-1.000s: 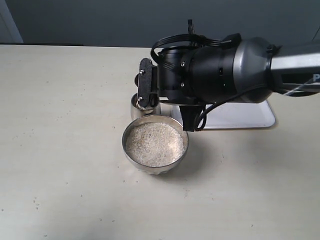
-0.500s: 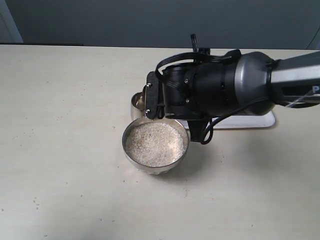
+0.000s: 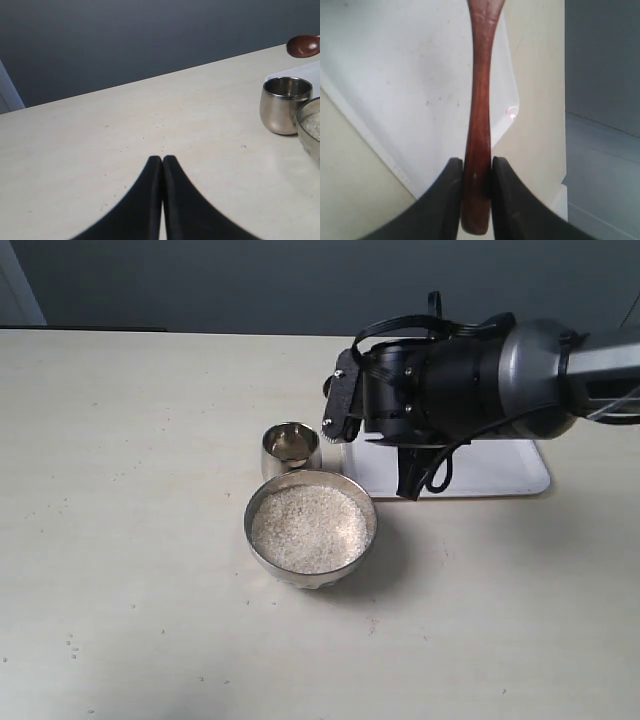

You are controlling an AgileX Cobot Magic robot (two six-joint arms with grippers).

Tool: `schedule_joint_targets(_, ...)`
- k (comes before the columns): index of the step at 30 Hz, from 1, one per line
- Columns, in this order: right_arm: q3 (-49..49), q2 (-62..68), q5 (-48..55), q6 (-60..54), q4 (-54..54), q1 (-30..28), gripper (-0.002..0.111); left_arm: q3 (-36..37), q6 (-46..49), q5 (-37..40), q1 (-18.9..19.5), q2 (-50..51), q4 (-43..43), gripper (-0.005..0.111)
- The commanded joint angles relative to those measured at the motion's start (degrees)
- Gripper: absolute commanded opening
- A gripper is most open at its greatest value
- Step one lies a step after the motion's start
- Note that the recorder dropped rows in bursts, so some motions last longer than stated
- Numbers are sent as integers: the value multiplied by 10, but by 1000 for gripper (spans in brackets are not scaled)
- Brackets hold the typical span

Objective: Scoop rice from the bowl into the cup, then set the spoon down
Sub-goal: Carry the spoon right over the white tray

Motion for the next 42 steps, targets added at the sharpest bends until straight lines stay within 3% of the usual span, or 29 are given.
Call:
schedule_joint_targets(1,1,-8,-31,7,-2,-11,-1,-1,-3,-8,-1,-2,0,1)
schedule_joint_targets(22,47,-15,-51,37,-55,53,-1,-1,-3,-8,-1,-2,1,1)
schedule_joint_targets(27,47,-41,-44,99,-27,-27,-1,-1,-3,-8,-1,-2,1,1)
schedule_joint_targets(33,52,-41,-126,55,64,-128,-1,-1,-3,-8,-1,-2,1,1)
schedule_joint_targets(42,55,-6,-213,-4,154,-201,-1,-1,-3,-8,-1,-2,0,1)
